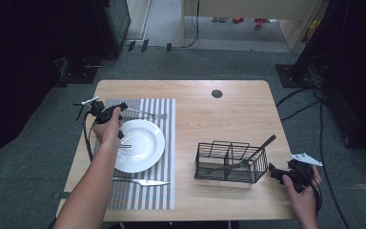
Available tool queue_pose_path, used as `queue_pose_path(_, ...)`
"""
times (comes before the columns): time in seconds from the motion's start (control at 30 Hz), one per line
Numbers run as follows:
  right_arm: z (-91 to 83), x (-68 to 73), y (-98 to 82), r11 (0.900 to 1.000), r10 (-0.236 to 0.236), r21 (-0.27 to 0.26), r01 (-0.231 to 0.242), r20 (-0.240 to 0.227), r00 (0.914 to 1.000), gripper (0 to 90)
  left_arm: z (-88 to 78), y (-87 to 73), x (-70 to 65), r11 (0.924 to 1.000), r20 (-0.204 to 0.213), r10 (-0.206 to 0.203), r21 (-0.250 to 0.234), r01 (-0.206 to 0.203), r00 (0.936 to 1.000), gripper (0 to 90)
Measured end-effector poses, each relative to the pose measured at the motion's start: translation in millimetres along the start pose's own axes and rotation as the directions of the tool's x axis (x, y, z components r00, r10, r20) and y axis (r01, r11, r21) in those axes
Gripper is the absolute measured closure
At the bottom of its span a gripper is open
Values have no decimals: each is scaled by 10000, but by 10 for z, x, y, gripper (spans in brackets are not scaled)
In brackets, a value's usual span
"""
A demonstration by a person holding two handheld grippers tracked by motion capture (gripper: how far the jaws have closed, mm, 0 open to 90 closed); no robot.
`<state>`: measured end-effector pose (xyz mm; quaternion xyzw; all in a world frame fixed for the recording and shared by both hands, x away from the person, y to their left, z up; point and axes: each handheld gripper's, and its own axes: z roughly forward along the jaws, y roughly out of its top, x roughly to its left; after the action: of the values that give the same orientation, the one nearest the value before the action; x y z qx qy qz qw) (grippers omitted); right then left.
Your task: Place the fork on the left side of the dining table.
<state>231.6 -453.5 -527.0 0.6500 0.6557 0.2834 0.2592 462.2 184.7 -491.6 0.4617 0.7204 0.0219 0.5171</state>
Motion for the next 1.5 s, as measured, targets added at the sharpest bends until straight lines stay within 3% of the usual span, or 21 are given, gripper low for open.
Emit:
queue_pose_path(0.07,-2,0,-1,10000,14,11,-14,5,10000,0,5,15,34,9999,-303,46,128,-42,9995,738)
queue_pose_path(0.33,-2,-2,-1,10000,-7,0,7,-8,10000,0,9,49,90,9992,-627,20,398,5,9980,679)
queue_pose_path(0.43,-2,-2,-1,10000,-8,2,8,-8,10000,0,17,68,123,9983,-514,-214,537,242,9984,633)
queue_pose_path(0.53,-2,-2,-1,10000,-8,1,8,-8,10000,0,21,88,137,9970,-763,-44,762,102,9971,576)
queue_pose_path(0.63,-2,-2,-1,10000,-6,4,6,-6,10000,0,8,123,166,9958,-1191,-13,904,121,9929,531)
queue_pose_path(0.8,-2,-2,-1,10000,-10,2,10,-4,10000,0,9,174,197,9890,-1561,222,1479,11,9875,482)
queue_pose_path(1.03,-2,-2,-1,10000,-8,4,8,-3,10000,0,-60,236,204,9905,-1671,694,1286,-481,9835,464)
queue_pose_path(1.23,0,-4,0,10000,-15,-6,15,2,10000,0,-72,264,187,9839,-1653,1039,1614,-771,9807,475)
queue_pose_path(1.43,1,-4,0,10000,-14,-8,14,4,10000,0,-83,244,231,9767,-1489,1236,1929,-938,9811,545)
queue_pose_path(1.5,0,-4,0,10000,-14,-5,14,4,10000,0,-89,238,242,9745,-1488,1420,1946,-1118,9786,567)
